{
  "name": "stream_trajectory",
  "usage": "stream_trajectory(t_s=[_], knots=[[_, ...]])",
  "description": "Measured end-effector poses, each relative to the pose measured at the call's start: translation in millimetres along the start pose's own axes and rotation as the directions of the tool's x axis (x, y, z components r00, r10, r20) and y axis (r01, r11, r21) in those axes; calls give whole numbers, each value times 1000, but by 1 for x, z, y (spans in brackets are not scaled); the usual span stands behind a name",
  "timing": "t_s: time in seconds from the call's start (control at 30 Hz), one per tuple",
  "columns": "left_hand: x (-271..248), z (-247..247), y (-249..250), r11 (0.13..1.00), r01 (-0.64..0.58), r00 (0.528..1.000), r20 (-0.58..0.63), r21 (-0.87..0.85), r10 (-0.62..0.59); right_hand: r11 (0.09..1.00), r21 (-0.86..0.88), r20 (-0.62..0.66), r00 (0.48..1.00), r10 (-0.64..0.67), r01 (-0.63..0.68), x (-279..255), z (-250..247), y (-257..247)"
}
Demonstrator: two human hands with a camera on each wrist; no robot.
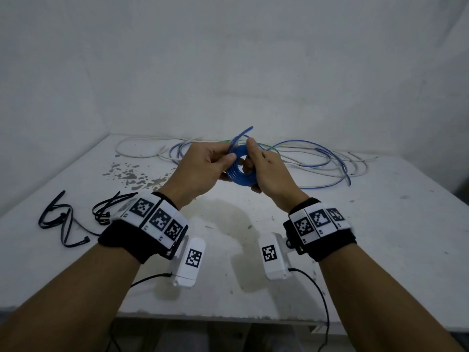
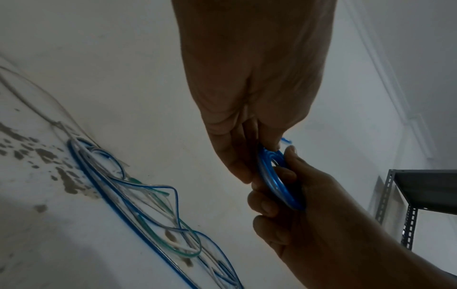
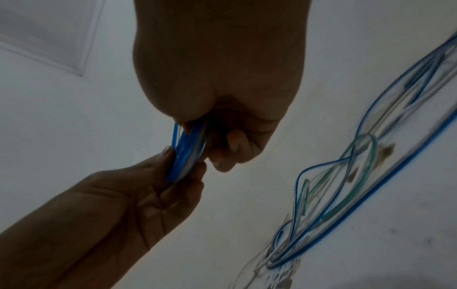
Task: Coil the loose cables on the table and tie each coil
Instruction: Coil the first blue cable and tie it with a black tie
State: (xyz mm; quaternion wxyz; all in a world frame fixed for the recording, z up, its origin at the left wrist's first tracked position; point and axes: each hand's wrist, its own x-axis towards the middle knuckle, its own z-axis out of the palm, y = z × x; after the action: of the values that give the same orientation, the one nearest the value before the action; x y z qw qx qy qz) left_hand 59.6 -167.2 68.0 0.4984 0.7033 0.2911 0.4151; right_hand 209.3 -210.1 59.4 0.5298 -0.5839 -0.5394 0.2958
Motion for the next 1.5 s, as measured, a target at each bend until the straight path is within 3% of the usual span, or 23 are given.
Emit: stream_trajectory(t_s=[0.13, 0.37, 0.47, 0.6, 0.67, 0.93, 1.03, 1.1, 1.17, 1.27, 1.4, 1.5], knots=[[-2, 2, -4, 996, 15, 999, 35, 90, -19, 997, -71, 115, 993, 19, -10, -1, -9, -1], [-5, 9, -13, 989, 21, 999, 37, 146, -27, 987, -146, 104, 992, 78, -62, -3, -10, 1], [-3, 11, -11, 991, 16, 1000, 3, 131, -17, 996, -84, -4, 999, -38, 38, -1, -1, 6], [-5, 10, -11, 992, -11, 1000, -4, 125, 12, 970, 12, -105, 965, -242, 244, -2, 2, 7], [-5, 9, -14, 995, -16, 999, -33, 93, 20, 960, 22, -147, 951, -273, 279, -2, 0, 5], [-5, 9, -20, 998, -47, 985, -161, 50, 55, 952, 297, -143, 989, -26, 68, -3, 0, -1], [-7, 8, -20, 998, -48, 984, -168, 46, 55, 937, 345, -158, 987, -2, 57, -4, 2, -3], [-8, 5, -22, 998, -39, 981, -187, 43, 47, 958, 270, -179, 983, -50, 98, -4, 8, -2], [-8, -4, -25, 999, -12, 970, -242, 31, 19, 981, 134, -134, 984, -120, 138, -5, 17, -1], [-11, -24, -33, 1000, 26, 951, -307, 3, -24, 996, 32, 61, 994, -88, 87, -8, 31, -1], [-26, -53, -39, 997, 71, 940, -336, 11, -63, 995, 99, 151, 988, -38, 23, -5, 61, -10], [-40, -81, -38, 996, 52, 924, -382, 73, -20, 988, 154, 210, 977, -38, 5, 0, 96, -22]])
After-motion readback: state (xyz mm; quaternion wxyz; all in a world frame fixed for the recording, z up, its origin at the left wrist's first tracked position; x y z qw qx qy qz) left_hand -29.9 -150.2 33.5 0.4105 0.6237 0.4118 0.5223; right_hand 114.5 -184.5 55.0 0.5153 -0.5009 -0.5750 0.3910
